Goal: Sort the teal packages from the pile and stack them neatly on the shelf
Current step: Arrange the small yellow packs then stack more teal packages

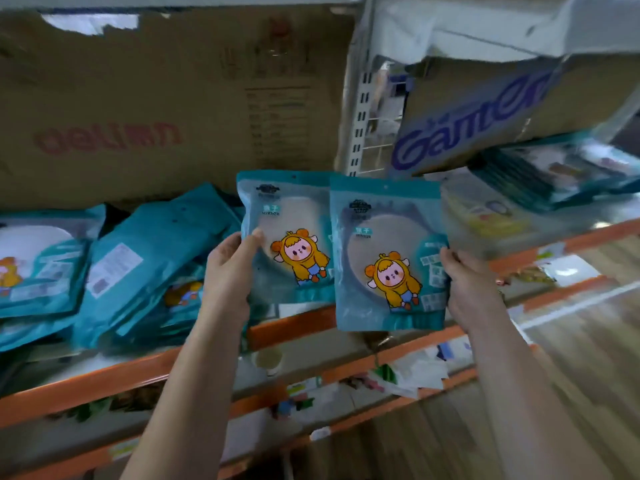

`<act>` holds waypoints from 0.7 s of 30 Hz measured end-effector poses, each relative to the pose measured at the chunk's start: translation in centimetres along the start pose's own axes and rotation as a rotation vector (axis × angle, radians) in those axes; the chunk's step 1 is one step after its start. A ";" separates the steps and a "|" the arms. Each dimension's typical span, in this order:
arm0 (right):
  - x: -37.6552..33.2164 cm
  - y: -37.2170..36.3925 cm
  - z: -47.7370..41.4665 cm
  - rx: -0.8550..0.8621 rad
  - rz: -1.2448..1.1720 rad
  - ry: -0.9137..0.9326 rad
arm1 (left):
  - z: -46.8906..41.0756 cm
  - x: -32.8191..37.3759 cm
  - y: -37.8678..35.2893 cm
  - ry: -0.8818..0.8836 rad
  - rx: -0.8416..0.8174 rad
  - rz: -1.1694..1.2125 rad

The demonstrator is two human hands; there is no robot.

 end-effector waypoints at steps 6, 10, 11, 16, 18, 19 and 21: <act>-1.2 12.1 -2.7 0.093 0.062 -0.003 | 3.6 -3.6 -11.9 -0.079 -0.093 -0.077; -1.8 18.3 -4.4 0.234 0.120 0.001 | 4.4 -5.7 -18.2 -0.050 -0.138 -0.085; -1.8 19.6 -5.0 0.277 0.128 -0.010 | 4.4 -6.1 -19.8 -0.046 -0.138 -0.089; -1.3 24.6 -8.5 0.402 0.080 -0.041 | 3.4 -7.7 -27.5 -0.100 -0.136 -0.152; -1.6 26.3 -10.4 0.425 0.047 -0.034 | 2.5 -8.2 -30.8 -0.093 -0.154 -0.168; -2.0 27.3 -11.5 0.427 0.050 -0.026 | 1.9 -8.4 -32.5 -0.083 -0.152 -0.159; -3.0 29.2 -13.9 0.443 0.057 -0.001 | 0.8 -8.7 -35.8 -0.074 -0.157 -0.126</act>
Point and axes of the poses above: each hand's wrist, its own z-axis away from the middle knuckle, its own y-axis out of the back of the hand, x = y × z, the point moved 4 cm from there along -z, towards the middle knuckle, and after that the axes turned 3 degrees about -y, right-handed, at the moved point
